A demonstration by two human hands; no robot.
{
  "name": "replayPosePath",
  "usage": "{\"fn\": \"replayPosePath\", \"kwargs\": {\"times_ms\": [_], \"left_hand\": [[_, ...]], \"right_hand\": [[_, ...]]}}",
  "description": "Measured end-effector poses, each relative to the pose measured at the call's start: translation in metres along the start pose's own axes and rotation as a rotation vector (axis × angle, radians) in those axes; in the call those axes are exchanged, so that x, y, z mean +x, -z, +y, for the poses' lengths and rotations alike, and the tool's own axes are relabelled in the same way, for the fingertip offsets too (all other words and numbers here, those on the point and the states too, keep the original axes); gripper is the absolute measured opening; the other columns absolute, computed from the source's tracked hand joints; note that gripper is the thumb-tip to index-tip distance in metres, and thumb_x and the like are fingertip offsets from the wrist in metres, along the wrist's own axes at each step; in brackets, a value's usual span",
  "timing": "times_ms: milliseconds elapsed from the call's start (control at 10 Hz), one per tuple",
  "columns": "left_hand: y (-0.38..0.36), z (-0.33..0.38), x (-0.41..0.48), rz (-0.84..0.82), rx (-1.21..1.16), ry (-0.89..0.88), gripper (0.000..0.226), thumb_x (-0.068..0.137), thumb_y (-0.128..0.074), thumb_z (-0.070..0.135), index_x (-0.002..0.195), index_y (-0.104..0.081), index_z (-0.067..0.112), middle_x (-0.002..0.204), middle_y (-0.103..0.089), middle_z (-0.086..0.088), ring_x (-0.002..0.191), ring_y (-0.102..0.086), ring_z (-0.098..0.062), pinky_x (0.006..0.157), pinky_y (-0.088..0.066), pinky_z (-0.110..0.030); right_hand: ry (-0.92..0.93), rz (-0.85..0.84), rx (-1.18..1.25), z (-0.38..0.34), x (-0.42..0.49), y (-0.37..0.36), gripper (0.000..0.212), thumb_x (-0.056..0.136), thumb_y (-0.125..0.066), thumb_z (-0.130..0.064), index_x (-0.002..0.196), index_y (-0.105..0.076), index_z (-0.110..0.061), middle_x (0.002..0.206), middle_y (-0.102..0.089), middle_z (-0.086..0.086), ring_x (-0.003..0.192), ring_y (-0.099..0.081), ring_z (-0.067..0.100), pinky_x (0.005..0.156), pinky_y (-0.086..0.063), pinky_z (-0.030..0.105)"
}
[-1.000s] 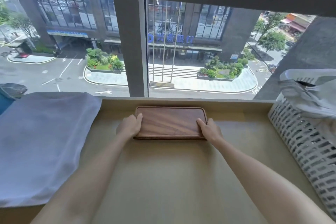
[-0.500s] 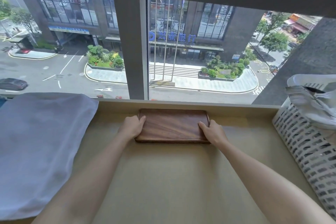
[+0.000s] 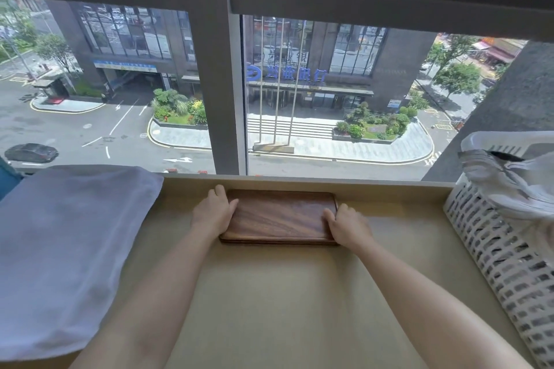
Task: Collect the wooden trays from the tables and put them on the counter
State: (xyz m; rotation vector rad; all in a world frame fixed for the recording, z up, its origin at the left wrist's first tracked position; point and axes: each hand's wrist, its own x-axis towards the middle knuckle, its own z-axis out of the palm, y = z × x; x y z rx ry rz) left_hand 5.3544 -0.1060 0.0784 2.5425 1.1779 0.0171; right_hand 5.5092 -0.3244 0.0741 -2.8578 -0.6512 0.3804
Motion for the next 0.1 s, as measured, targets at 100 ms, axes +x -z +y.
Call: {"fn": "replayPosePath", "kwargs": {"times_ms": [100], "left_hand": [[0.0250, -0.0023, -0.0038, 0.126, 0.077, -0.038, 0.061, 0.095, -0.034, 0.042, 0.141, -0.023, 0.004, 0.143, -0.037, -0.018, 0.125, -0.042, -0.034, 0.092, -0.043, -0.045]], "right_hand": [[0.059, 0.110, -0.044, -0.0043, -0.0031, 0.0180, 0.053, 0.096, -0.028, -0.045, 0.119, -0.047, -0.001, 0.125, -0.053, 0.019, 0.115, -0.048, 0.035, 0.095, -0.038, 0.042]]}}
